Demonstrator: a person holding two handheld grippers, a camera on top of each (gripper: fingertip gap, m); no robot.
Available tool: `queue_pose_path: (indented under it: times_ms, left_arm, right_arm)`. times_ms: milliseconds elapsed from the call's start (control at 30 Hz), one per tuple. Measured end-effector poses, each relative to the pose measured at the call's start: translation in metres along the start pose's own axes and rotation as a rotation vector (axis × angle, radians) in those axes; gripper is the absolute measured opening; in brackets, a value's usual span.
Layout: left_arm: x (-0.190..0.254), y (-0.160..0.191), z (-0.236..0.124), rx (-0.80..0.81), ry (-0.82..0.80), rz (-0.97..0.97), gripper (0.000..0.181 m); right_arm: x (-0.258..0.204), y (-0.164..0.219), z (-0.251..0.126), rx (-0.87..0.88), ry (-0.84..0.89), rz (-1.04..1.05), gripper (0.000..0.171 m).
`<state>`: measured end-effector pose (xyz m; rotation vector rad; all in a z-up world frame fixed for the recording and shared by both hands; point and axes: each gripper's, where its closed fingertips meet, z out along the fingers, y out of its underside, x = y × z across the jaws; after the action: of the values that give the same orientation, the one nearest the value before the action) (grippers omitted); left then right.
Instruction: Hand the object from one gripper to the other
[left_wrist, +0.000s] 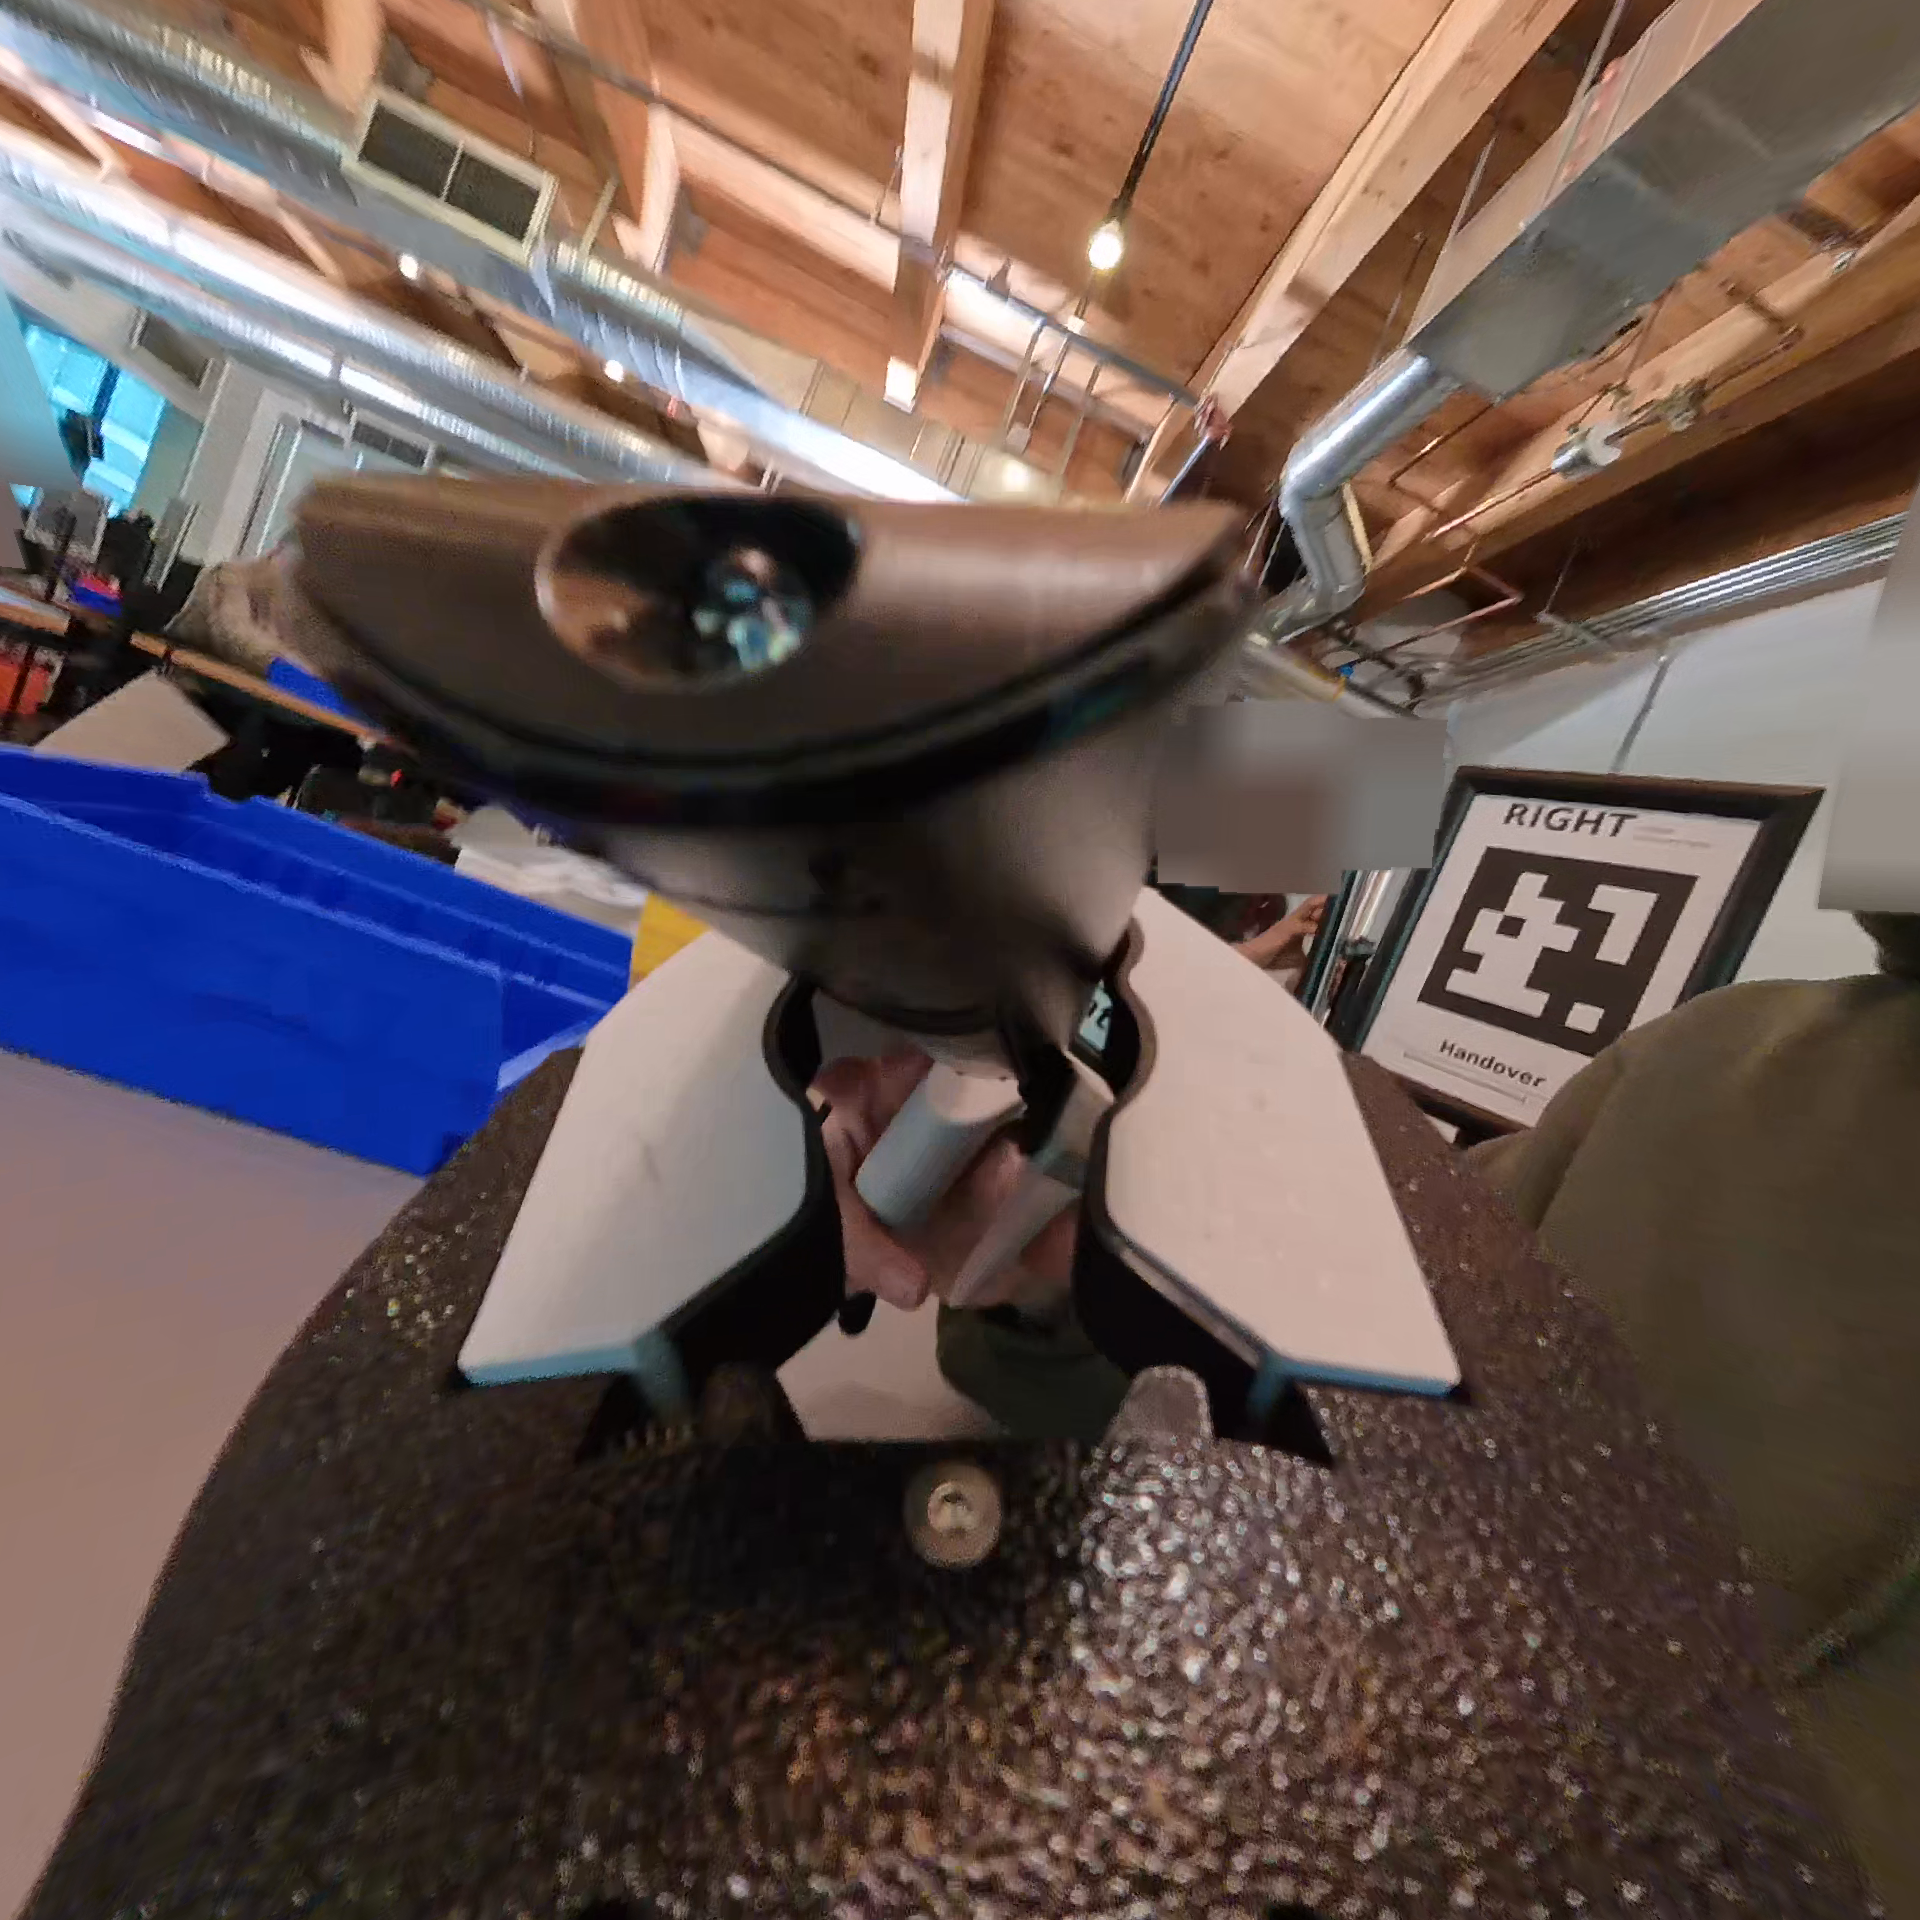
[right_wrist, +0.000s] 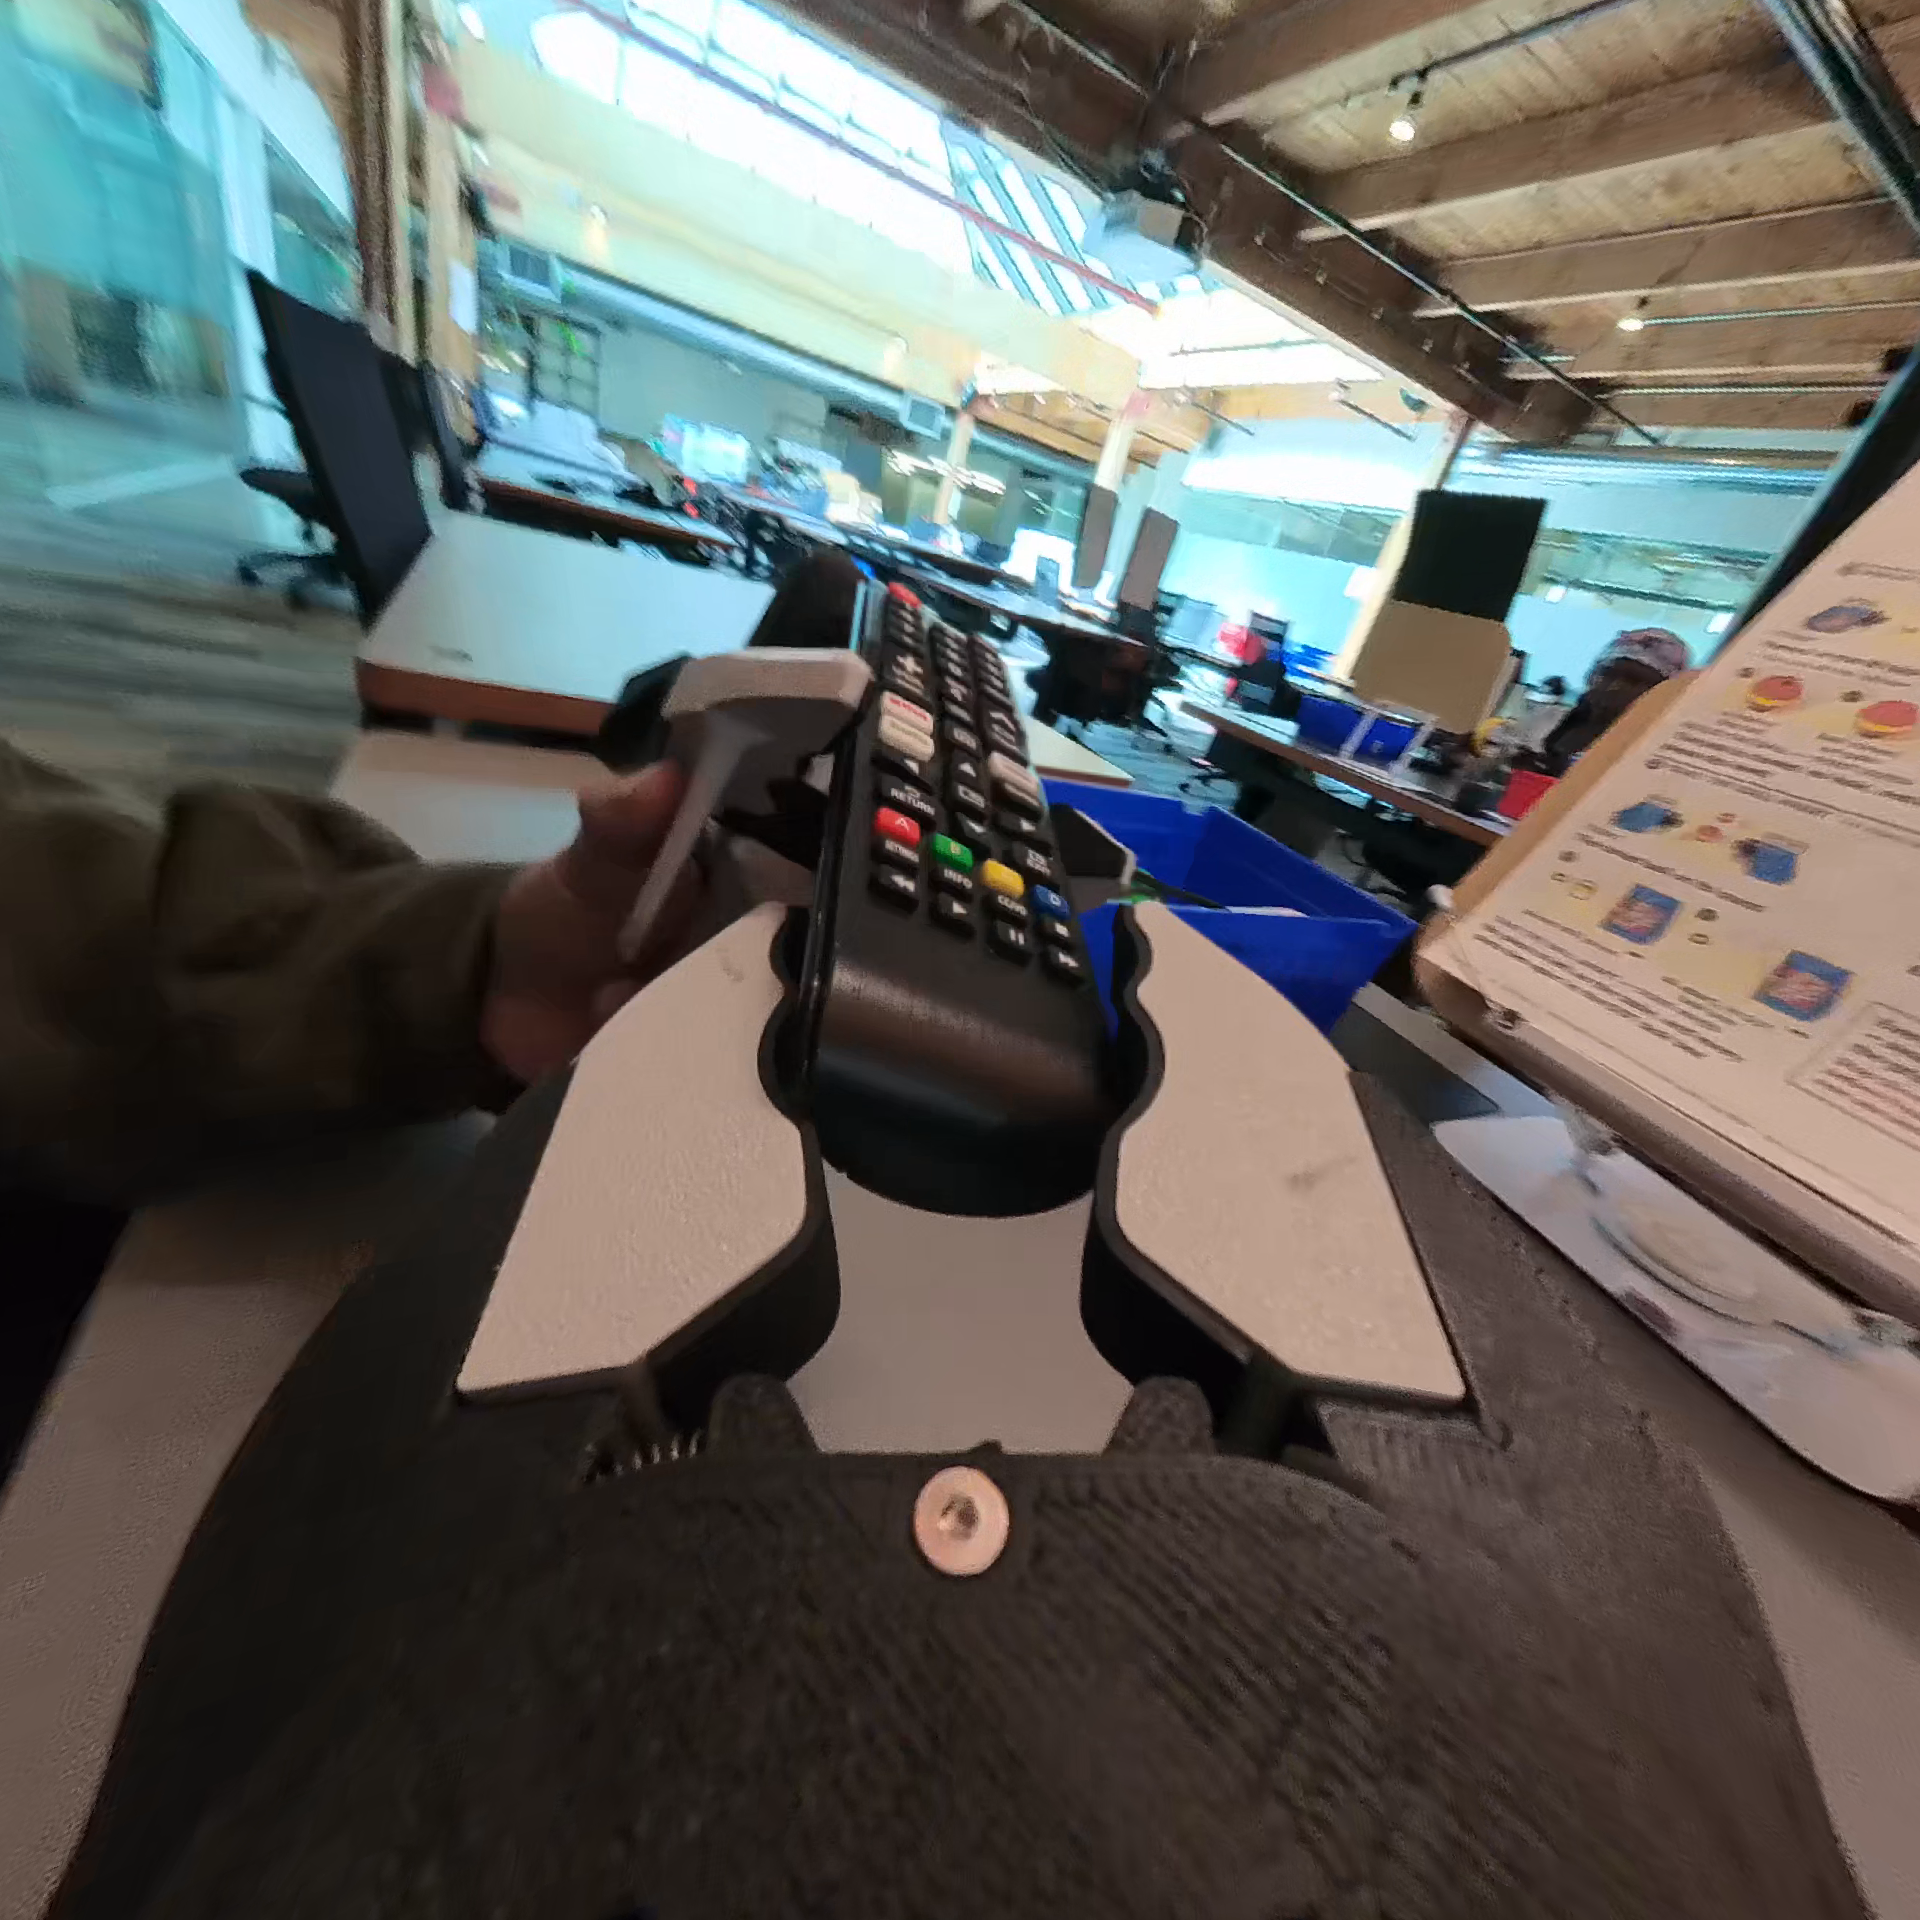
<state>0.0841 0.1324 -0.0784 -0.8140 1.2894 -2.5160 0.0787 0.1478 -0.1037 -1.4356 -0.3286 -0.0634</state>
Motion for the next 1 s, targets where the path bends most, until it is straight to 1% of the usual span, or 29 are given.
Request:
queue_pose_path:
  times_ms: [33,100,200,300,333,367,400,467,533,600,667,700,733,767,800,867,900,967,1000]
  left_arm:
    - [-0.005,0.001,0.000,-0.025,-0.037,0.002,0.052]
    - [-0.022,-0.001,-0.004,-0.057,-0.183,0.048,0.052]
    - [-0.041,0.000,-0.011,-0.113,-0.365,0.020,0.052]
    - [-0.040,0.011,-0.006,-0.188,-0.412,-0.031,0.052]
    - [-0.040,0.017,-0.004,-0.216,-0.442,-0.030,0.052]
    - [-0.041,0.019,-0.003,-0.226,-0.463,-0.008,0.052]
    - [-0.041,0.020,-0.002,-0.231,-0.483,0.019,0.052]
    - [-0.039,0.020,-0.002,-0.264,-0.492,0.060,0.053]
    - [-0.034,0.017,0.000,-0.280,-0.453,0.096,0.052]
    - [-0.028,0.013,0.000,-0.303,-0.394,0.214,0.052]
    - [-0.015,0.008,0.001,-0.315,-0.300,0.335,0.057]
    - [-0.008,0.007,-0.001,-0.326,-0.254,0.376,0.057]
    - [-0.004,0.006,-0.003,-0.333,-0.225,0.396,0.056]
    - [-0.002,0.005,-0.004,-0.336,-0.204,0.397,0.054]
    - [0.002,0.002,-0.006,-0.329,-0.182,0.388,0.048]
    - [0.002,-0.006,-0.007,-0.289,-0.189,0.380,0.036]
    - [0.001,-0.006,-0.008,-0.293,-0.191,0.373,0.030]
    - [0.005,-0.007,-0.007,-0.299,-0.171,0.335,0.026]
    - [0.003,-0.008,-0.006,-0.294,-0.184,0.331,0.026]
  right_arm:
    - [0.007,0.004,-0.001,-0.028,0.048,-0.029,0.055]
    - [0.018,0.004,-0.005,-0.053,0.126,-0.096,0.053]
    - [0.023,0.008,-0.006,-0.120,0.206,-0.254,0.051]
    - [0.029,0.025,-0.003,-0.256,0.289,-0.484,0.049]
    - [0.028,0.027,-0.002,-0.271,0.301,-0.545,0.039]
    - [0.023,0.031,-0.001,-0.288,0.284,-0.598,0.025]
    - [0.024,0.031,-0.001,-0.290,0.308,-0.618,0.025]
    - [0.022,0.029,-0.001,-0.262,0.300,-0.540,0.025]
    - [0.018,0.026,0.001,-0.207,0.245,-0.377,0.025]
    - [0.006,0.018,0.003,-0.099,0.090,-0.063,0.025]
    - [-0.009,0.007,0.004,0.007,-0.136,0.329,0.025]
    - [-0.017,0.000,0.002,0.055,-0.278,0.517,0.025]
    - [-0.023,-0.008,-0.001,0.110,-0.379,0.646,0.025]
    - [-0.024,-0.010,-0.002,0.141,-0.421,0.714,0.025]
    - [-0.022,-0.008,-0.001,0.148,-0.407,0.731,0.025]
    - [-0.026,0.000,0.002,0.105,-0.396,0.694,0.025]
    - [-0.025,0.000,0.004,0.106,-0.370,0.673,0.025]
    - [-0.025,-0.001,0.005,0.111,-0.361,0.650,0.025]
    - [-0.021,0.000,0.005,0.110,-0.327,0.620,0.026]
